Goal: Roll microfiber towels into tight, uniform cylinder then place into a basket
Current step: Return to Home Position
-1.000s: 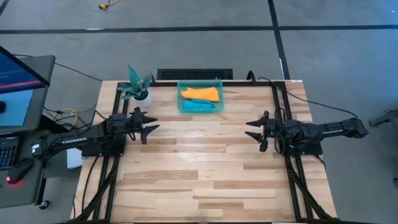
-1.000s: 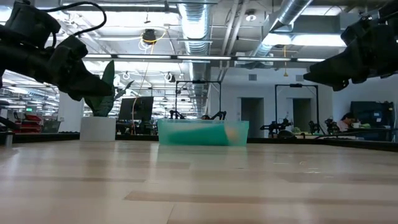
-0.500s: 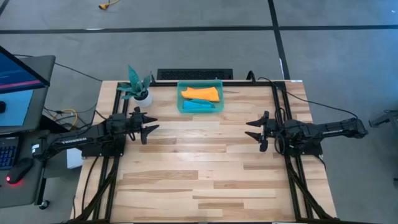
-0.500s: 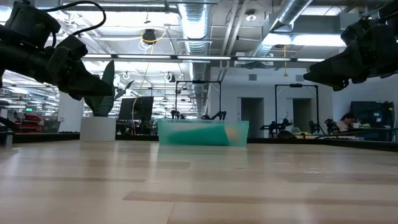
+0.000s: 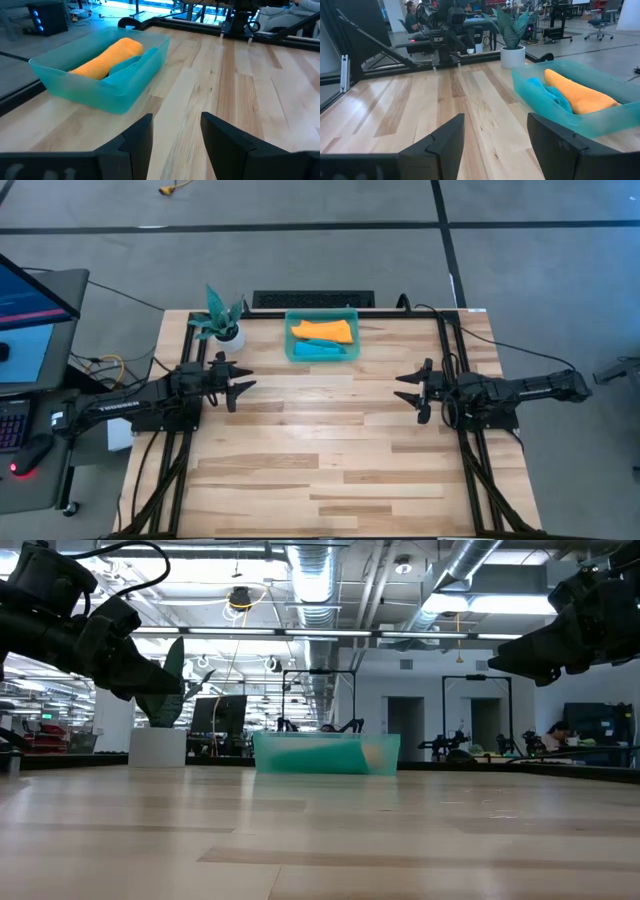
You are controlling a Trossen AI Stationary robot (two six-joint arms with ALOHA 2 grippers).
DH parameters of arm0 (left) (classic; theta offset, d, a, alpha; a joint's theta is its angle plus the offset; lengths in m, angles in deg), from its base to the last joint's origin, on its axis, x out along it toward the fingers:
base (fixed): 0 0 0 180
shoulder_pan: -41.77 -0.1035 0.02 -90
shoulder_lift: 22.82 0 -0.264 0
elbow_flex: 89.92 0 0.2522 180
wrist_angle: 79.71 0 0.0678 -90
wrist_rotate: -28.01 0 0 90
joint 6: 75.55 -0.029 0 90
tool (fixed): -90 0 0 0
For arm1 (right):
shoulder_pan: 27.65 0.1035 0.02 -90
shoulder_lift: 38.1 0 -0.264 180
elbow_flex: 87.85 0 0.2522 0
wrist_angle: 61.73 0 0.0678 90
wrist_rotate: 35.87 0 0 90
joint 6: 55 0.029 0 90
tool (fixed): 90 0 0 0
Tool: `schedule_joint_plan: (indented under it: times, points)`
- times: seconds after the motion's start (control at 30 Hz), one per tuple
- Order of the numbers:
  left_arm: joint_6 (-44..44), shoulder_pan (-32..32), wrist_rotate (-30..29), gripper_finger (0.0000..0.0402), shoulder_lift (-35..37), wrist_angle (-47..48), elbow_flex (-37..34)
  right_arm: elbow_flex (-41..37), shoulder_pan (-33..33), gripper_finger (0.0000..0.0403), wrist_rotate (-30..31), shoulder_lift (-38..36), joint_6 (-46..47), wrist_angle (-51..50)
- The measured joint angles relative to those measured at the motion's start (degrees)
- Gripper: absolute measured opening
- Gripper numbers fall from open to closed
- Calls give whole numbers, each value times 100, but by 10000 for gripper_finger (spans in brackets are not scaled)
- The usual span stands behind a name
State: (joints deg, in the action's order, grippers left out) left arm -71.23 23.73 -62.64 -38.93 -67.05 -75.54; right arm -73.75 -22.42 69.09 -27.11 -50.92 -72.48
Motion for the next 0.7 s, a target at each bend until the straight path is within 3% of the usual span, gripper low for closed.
schedule_joint_plan:
  times: [0.7]
  points:
    - [-29,0,0,158,-1,2,0,-2,0,237,0,0,0,0]
